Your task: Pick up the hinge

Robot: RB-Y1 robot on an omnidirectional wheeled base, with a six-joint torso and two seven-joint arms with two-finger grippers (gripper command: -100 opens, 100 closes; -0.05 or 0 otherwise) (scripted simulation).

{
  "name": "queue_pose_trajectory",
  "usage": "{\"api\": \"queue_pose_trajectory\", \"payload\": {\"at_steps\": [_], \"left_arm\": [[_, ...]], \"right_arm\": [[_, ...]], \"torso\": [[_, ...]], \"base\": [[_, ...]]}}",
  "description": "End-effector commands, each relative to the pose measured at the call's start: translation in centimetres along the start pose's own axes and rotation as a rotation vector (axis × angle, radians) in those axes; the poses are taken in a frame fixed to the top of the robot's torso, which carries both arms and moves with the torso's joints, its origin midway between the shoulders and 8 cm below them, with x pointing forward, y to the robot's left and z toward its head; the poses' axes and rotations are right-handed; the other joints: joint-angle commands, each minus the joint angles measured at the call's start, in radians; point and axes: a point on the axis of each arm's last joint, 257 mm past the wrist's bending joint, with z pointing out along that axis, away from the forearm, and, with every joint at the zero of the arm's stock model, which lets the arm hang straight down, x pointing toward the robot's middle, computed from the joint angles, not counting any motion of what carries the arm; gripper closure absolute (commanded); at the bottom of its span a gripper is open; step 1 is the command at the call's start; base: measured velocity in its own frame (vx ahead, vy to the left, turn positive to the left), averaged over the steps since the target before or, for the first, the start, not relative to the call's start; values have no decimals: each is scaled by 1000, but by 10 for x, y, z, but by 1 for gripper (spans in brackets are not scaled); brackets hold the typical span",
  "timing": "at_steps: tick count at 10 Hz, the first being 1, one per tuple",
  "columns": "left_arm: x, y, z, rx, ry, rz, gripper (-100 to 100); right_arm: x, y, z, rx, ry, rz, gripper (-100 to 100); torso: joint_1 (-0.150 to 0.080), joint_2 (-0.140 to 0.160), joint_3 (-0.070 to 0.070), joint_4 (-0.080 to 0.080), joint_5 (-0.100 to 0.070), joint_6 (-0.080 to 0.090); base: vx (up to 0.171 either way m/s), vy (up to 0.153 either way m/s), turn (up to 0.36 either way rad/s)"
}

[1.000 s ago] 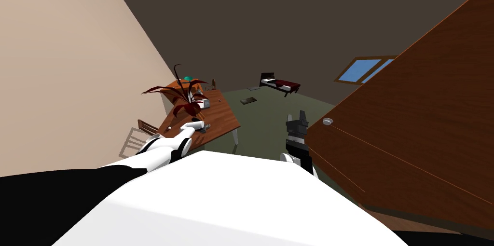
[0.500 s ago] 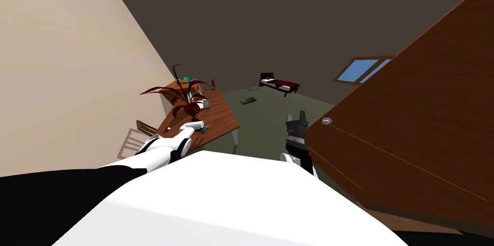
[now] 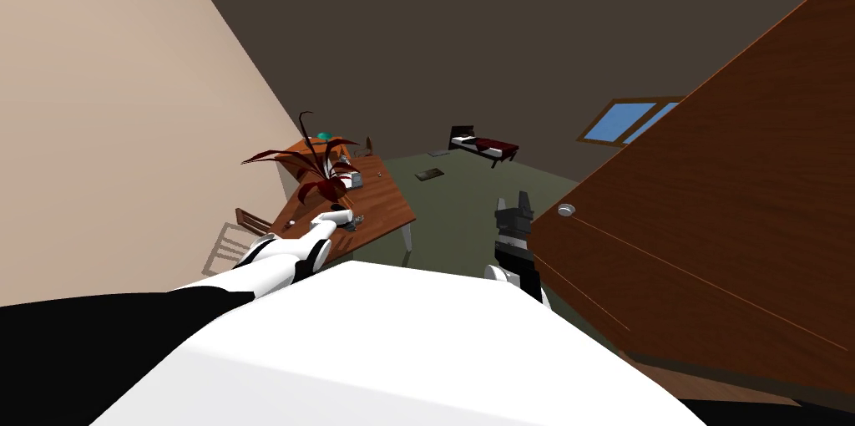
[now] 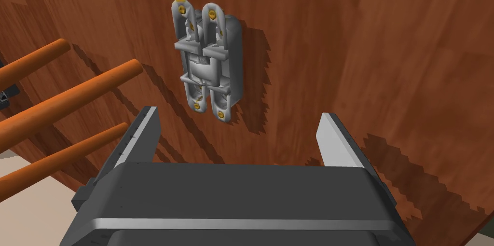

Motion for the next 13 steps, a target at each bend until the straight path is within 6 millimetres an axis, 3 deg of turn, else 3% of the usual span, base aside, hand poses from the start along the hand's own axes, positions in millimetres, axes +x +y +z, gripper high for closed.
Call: {"api": "queue_pose_trajectory", "payload": {"at_steps": [1,2,4,13], "left_arm": [[0,0,0,0,0,0,-100],[-14,4,0,-19,-24,-11,-100],[-22,7,0,-33,-40,-18,-100],[-22,7,0,-33,-40,-18,-100]], "right_arm": [[0,0,0,0,0,0,0],[0,0,0,0,0,0,0],[0,0,0,0,0,0,0],[0,0,0,0,0,0,0]], "torso": [[0,0,0,0,0,0],[0,0,0,0,0,0],[-1,1,1,0,0,0],[0,0,0,0,0,0]], "base": [[-3,-5,-12],[-15,-22,-90],[-11,-12,-38],[-1,-1,-6]]}}
